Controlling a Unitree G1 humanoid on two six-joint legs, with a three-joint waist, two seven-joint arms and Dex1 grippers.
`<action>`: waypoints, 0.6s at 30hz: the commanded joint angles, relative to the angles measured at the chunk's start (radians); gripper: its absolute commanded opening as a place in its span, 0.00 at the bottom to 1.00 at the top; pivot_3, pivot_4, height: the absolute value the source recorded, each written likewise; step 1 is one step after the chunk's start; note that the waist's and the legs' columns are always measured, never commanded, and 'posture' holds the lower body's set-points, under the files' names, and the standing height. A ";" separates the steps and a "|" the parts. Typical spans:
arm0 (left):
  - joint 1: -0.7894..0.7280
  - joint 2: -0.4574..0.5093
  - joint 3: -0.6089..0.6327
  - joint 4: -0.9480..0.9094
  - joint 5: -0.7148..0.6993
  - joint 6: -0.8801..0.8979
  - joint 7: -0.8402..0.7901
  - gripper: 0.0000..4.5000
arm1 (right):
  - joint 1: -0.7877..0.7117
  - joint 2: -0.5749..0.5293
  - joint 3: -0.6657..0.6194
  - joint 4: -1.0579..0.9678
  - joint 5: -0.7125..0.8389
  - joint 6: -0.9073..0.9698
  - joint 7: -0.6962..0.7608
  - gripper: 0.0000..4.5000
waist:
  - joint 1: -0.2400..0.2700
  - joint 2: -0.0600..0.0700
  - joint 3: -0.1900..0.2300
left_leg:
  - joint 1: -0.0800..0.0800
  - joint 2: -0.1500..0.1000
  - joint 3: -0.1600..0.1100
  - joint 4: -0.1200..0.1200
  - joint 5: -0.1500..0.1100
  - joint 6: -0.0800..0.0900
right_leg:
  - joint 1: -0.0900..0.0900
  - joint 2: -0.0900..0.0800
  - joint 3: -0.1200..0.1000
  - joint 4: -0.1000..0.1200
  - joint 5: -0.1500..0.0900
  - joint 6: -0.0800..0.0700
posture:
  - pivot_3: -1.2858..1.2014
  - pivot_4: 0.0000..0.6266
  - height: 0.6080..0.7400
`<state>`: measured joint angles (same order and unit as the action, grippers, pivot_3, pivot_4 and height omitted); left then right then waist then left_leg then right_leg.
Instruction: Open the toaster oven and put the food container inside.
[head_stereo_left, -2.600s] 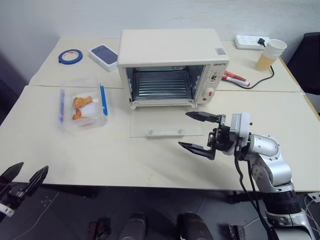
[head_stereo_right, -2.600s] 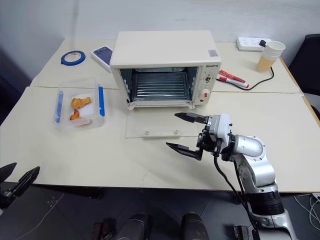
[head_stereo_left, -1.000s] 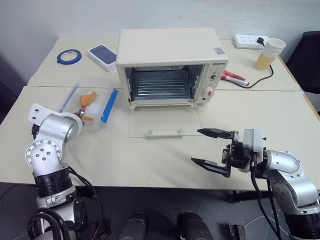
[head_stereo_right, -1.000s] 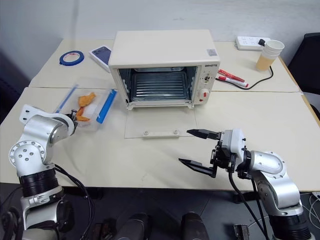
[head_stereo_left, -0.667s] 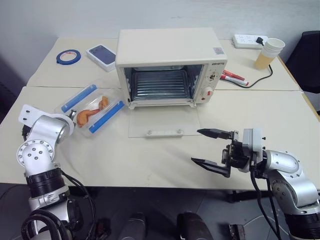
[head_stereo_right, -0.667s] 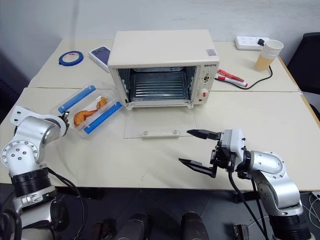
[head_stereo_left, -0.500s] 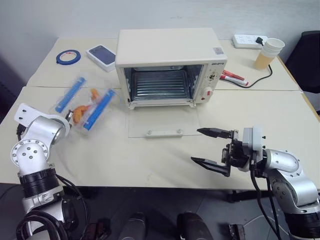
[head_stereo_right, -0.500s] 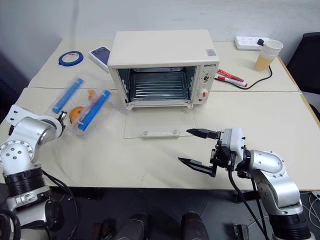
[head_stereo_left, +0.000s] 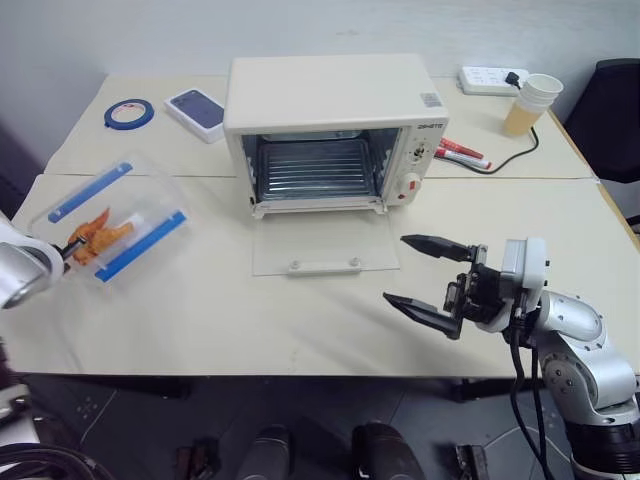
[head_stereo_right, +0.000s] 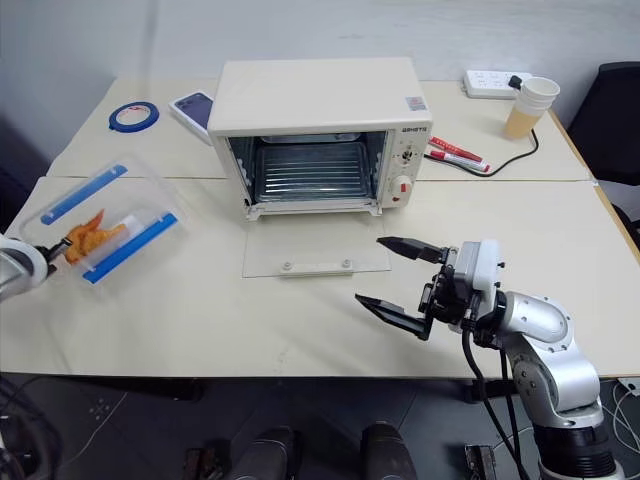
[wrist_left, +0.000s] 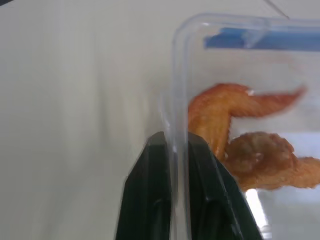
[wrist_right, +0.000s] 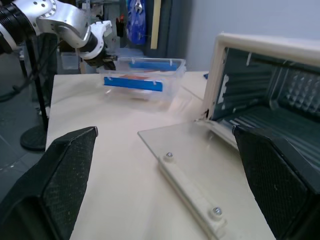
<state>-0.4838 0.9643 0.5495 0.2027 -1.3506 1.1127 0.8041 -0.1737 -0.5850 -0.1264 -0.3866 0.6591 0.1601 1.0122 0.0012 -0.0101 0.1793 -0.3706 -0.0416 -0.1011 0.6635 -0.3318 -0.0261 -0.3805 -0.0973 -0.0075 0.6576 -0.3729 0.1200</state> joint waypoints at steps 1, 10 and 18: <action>-0.067 0.155 -0.100 -0.006 -0.036 0.253 -0.343 0.01 | -0.010 0.001 -0.037 -0.043 0.021 -0.026 -0.005 1.00 | 0.002 0.000 0.000 | 0.000 -0.001 -0.001 0.000 0.000 0.000 | 0.000 0.000 0.000 0.000 0.000 0.000 | 0.52 0.24 1.00; -0.257 0.092 -0.318 -0.058 0.137 0.366 -0.619 0.01 | 0.078 -0.058 -0.095 -0.018 -0.025 -0.065 0.033 1.00 | -0.004 0.001 0.001 | -0.002 0.000 0.001 -0.003 0.001 0.000 | -0.004 0.000 0.003 0.001 0.000 0.000 | 0.52 0.24 1.00; -0.431 -0.207 -0.292 -0.111 0.208 0.477 -0.518 0.01 | 0.205 -0.079 -0.170 -0.057 -0.034 -0.070 0.009 1.00 | 0.000 0.000 0.001 | -0.003 -0.001 0.001 0.000 0.001 0.001 | -0.004 -0.001 0.003 0.002 0.000 0.000 | 0.52 0.24 1.00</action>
<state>-0.8646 0.7801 0.2178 0.1276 -1.1732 1.5602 0.2617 0.0161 -0.6551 -0.2579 -0.3923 0.6154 0.1067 1.0336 0.0010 -0.0105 0.1806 -0.3738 -0.0424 -0.0998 0.6639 -0.3311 -0.0253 -0.3845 -0.0976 -0.0045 0.6601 -0.3728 0.1203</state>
